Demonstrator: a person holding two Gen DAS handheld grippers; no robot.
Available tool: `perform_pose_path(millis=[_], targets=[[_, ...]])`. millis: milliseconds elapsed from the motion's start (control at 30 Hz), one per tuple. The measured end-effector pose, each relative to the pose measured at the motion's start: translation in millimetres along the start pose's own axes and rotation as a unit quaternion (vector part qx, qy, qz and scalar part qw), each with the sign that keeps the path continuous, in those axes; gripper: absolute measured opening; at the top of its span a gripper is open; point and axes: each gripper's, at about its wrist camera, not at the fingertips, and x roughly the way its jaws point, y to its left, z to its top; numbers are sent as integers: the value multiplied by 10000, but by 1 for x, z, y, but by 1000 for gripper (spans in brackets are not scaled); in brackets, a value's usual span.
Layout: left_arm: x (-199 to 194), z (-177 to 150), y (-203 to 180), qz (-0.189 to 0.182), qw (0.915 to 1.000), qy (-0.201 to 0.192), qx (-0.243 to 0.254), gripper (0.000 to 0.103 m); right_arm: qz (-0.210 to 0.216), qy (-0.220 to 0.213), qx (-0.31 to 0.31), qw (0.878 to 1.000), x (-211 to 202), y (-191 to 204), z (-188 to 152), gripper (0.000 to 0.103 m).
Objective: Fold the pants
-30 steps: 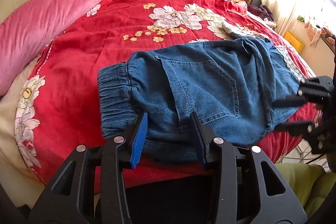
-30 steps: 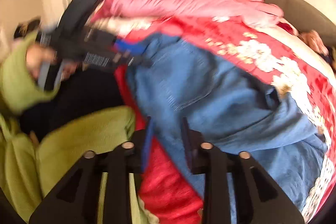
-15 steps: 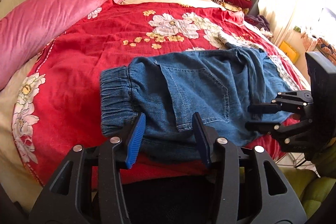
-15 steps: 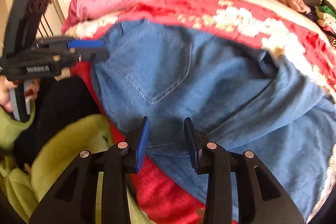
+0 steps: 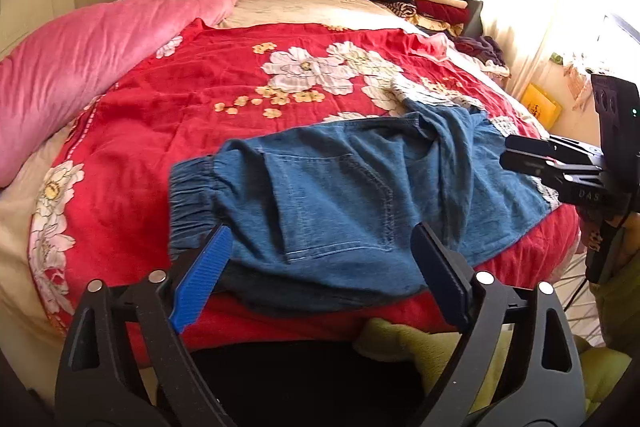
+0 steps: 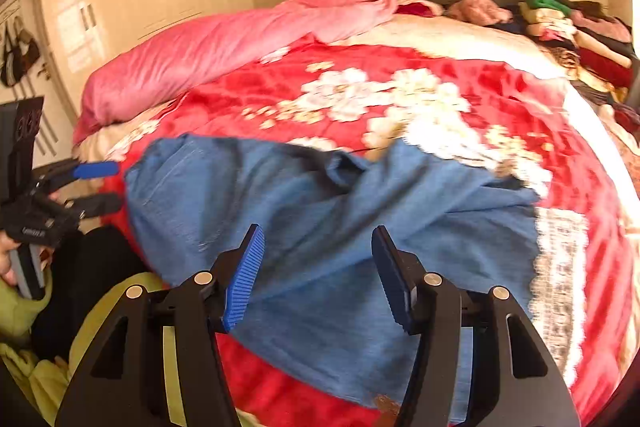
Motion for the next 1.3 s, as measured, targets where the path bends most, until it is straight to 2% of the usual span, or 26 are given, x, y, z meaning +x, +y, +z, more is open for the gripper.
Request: perform_pose_path(millis=[33, 67, 200, 433, 500, 667, 767, 867, 967, 1067, 1167, 1300], targets=[[1, 2, -4, -97, 9999, 32, -11, 87, -59, -50, 61, 10000, -3, -6, 1, 63], [2, 3, -8, -196, 9998, 50, -21, 88, -101, -101, 113, 9998, -6, -10, 1, 73], [6, 11, -32, -274, 9992, 31, 281, 88, -251, -193, 288, 9991, -10, -25, 5, 73], [40, 17, -66, -877, 9941, 519, 378, 88, -454, -190, 441, 9978, -7, -37, 13, 74], [53, 16, -73, -994, 9919, 684, 402, 83, -502, -136, 485, 9975, -3, -42, 16, 74], [88, 15, -75, -1186, 9863, 1138, 139, 55, -542, 52, 596, 9967, 14, -54, 29, 74], [104, 20, -75, -1398, 9817, 1289, -47, 45, -500, 147, 604, 9968, 29, -56, 40, 74], [112, 23, -80, -1447, 9811, 1284, -29, 39, -490, 262, 601, 9966, 49, -58, 52, 74], [122, 21, -87, -1466, 9803, 1323, 7, 37, -508, 419, 544, 9963, 73, -56, 66, 74], [124, 16, -100, -1479, 9801, 1290, 302, 27, -641, 605, 417, 9952, 102, -54, 81, 74], [123, 8, -112, -1418, 9790, 1291, 690, 25, -870, 824, 331, 9922, 131, -57, 93, 73], [126, 5, -115, -1486, 9777, 1299, 722, 25, -1143, 1107, 428, 9863, 168, -67, 102, 73]])
